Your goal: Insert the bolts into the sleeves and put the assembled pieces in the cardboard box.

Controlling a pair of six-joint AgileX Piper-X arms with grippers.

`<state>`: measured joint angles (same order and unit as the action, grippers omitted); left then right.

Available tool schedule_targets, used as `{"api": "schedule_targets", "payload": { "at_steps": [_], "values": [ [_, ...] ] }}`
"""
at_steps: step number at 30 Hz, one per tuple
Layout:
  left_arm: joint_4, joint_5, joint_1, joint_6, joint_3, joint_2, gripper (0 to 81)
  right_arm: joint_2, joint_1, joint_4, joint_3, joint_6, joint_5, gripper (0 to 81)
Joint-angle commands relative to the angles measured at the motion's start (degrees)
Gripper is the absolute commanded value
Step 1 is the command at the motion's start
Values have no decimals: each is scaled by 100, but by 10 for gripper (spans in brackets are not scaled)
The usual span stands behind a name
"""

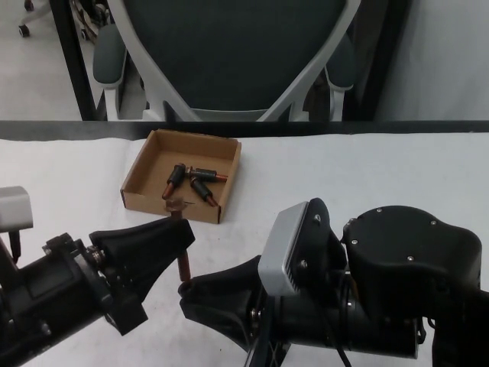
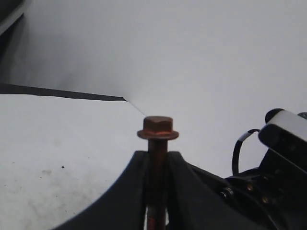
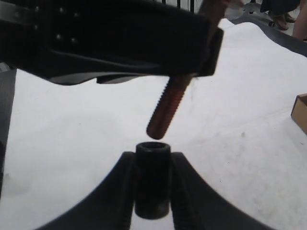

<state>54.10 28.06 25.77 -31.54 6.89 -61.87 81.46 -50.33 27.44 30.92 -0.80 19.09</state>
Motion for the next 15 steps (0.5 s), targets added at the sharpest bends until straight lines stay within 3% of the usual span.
{"api": "schedule_targets", "payload": {
  "at_steps": [1,10,15],
  "values": [
    [148,-119,22,136,-5,72,8,6,-2,76,49,41,-42,2],
    [148,-97,22,-63,-5,72,8,6,-2,294,63,80,-42,2],
    [148,-97,271,-63,-5,72,8,6,-2,330,63,80,-42,2]
  ]
}}
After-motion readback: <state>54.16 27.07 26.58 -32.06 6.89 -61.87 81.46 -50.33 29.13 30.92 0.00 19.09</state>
